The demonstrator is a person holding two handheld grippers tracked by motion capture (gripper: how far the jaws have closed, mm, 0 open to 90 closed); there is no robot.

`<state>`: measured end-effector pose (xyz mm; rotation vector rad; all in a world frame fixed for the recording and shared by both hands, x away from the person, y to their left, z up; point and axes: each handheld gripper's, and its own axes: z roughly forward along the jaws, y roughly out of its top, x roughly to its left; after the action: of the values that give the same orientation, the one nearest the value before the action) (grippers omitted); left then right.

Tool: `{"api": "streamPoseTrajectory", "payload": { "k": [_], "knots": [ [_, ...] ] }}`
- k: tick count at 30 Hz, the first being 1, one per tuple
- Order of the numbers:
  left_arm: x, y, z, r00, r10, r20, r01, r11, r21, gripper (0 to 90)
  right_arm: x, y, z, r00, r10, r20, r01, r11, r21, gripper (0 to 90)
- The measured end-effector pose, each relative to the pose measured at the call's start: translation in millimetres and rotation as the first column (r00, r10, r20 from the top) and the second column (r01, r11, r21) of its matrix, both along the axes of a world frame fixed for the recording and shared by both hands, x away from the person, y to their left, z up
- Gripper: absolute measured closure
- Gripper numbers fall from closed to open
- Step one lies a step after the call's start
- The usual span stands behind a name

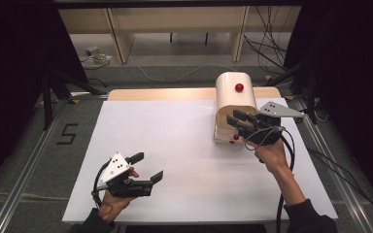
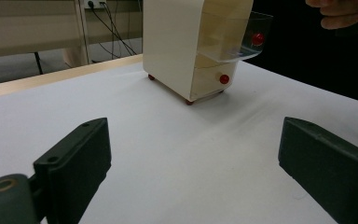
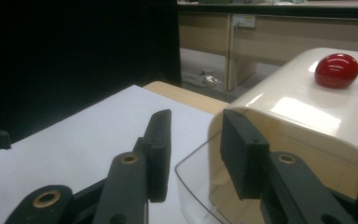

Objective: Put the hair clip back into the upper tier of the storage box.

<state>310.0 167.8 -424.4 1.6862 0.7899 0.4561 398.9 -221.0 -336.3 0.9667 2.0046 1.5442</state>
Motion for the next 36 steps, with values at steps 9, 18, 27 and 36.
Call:
{"api": "streamPoseTrajectory", "payload": {
  "k": [9,18,27,36],
  "knots": [
    [0.1,0.2,0.1,1.0,0.001,0.0,-0.001,1.0,0.0,8.9,-5.7,5.1,0.7,0.9993,0.034,-0.011,-0.034,0.999,0.027,59.1],
    [0.0,0.2,0.1,1.0,0.0,0.0,0.0,1.0,0.001,8.8,-8.0,7.4,-0.9,0.9985,0.05,-0.022,-0.049,0.998,0.049,54.7],
    [-0.2,0.2,0.2,1.0,0.003,0.001,-0.003,1.0,-0.003,8.8,-10.9,9.3,-1.3,0.9978,0.062,-0.024,-0.06,0.996,0.059,52.9],
    [-0.2,0.4,0.2,1.0,0.003,0.001,-0.003,1.0,-0.003,8.8,-13.6,11.7,-4.3,0.9968,0.074,-0.028,-0.073,0.996,0.055,48.1]
  ]
}}
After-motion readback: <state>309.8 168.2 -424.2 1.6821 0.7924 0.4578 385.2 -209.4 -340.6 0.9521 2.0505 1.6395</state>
